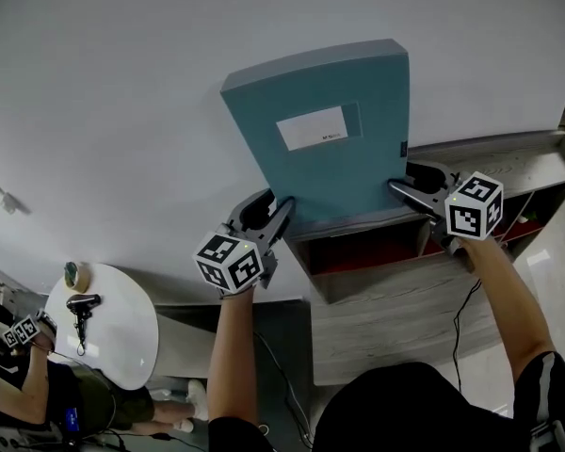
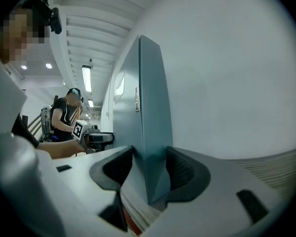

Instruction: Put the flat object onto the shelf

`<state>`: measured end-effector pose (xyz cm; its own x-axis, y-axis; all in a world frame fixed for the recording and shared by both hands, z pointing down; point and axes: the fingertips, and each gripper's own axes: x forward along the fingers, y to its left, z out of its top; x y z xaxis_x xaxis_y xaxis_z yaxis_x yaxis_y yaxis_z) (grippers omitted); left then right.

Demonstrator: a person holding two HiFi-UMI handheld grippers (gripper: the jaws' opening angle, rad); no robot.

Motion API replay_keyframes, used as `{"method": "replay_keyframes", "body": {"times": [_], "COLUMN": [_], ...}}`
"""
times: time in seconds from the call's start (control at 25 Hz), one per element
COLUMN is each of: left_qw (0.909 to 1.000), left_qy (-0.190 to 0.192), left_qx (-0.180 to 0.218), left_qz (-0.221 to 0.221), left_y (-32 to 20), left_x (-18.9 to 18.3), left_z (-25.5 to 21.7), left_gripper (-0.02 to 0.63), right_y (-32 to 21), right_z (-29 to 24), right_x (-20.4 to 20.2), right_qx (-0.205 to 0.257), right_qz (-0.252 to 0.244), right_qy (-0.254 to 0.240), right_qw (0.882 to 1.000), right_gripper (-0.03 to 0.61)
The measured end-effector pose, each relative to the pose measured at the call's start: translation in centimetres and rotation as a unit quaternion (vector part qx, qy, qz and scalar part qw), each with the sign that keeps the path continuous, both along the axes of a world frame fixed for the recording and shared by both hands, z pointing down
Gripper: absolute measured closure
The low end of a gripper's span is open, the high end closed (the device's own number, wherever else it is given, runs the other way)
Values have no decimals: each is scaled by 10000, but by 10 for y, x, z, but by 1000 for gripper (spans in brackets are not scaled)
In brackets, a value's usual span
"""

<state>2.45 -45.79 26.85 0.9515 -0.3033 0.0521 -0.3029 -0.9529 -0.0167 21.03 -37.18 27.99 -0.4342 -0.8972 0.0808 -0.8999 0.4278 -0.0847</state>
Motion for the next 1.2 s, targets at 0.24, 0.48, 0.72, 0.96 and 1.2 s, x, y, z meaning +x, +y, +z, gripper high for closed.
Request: {"method": "replay_keyframes", "body": {"times": [0.24, 0.48, 0.72, 0.96, 1.2], "left_qw": [9999, 9997, 9995, 9996, 9996], "left_qy": [-52, -224, -252, -209, -114], "left_qx": [-49, -73, -135, -170, -226], "left_qz": [-91, -89, -144, -121, -118], "left_y": [-3, -5, -12, -13, -12], "left_x": [2, 3, 8, 7, 7], "left_z": [2, 3, 6, 6, 7], "left_gripper": [446, 448, 448, 448, 448], "right_y": [-5, -7, -14, -17, -17], "right_z": [3, 4, 8, 8, 9], "right_x": [2, 3, 7, 8, 8], "right_qx": [-46, -13, 16, -1, 2], "right_qz": [-32, -83, -51, -111, -130], "right_qy": [160, 236, 368, 373, 422], "right_qw": [9999, 9997, 9993, 9992, 9990], "right_gripper": [367, 367, 367, 365, 364]}}
